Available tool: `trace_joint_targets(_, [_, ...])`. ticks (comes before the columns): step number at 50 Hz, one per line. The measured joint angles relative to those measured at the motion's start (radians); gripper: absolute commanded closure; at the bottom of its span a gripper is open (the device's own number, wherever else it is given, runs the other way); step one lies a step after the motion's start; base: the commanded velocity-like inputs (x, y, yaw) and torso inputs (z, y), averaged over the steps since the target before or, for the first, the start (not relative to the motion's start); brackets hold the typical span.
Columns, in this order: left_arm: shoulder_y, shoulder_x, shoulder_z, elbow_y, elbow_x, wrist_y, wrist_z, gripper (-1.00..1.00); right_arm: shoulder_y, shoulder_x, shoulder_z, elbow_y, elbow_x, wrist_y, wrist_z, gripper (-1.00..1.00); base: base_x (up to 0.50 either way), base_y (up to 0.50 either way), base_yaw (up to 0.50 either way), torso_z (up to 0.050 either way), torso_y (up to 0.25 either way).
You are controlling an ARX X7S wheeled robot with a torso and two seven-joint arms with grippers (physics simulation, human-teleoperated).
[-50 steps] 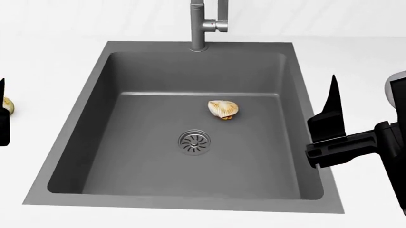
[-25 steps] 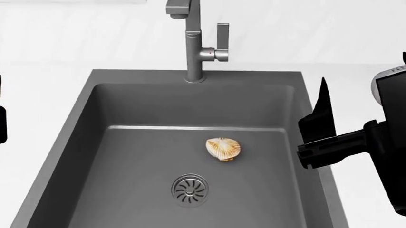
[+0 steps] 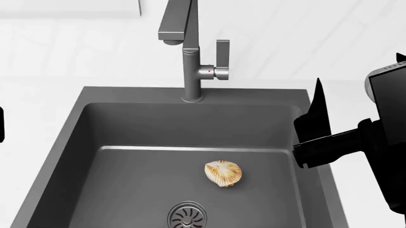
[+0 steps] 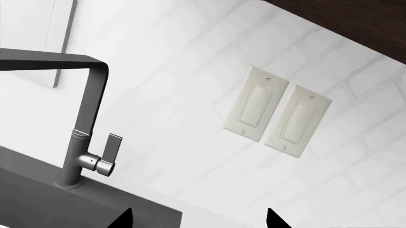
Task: Turn on the sink faucet.
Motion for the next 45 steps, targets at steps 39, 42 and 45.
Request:
trace_joint_targets(39, [-0.073,0.003,0.006,0.017,-0.011,-0.031,-0.007,-1.0,0.062,-0.058,-0.021,0.084,0.014,-0.013,0.023,-1.0,0.0,0.0,0.0,0.011,-0.178])
trace_joint_targets(42, [-0.098,0.014,0.001,0.007,-0.018,-0.05,-0.008,-1.0,0.088,-0.074,-0.027,0.104,0.015,-0.013,0.027,-1.0,0.0,0.0,0.0,0.0,0.0])
trace_joint_targets(45, [-0.124,0.029,-0.001,-0.014,-0.023,-0.063,-0.011,-1.0,0.112,-0.093,-0.032,0.137,0.016,-0.023,0.031,-1.0,0.0,0.0,0.0,0.0,0.0])
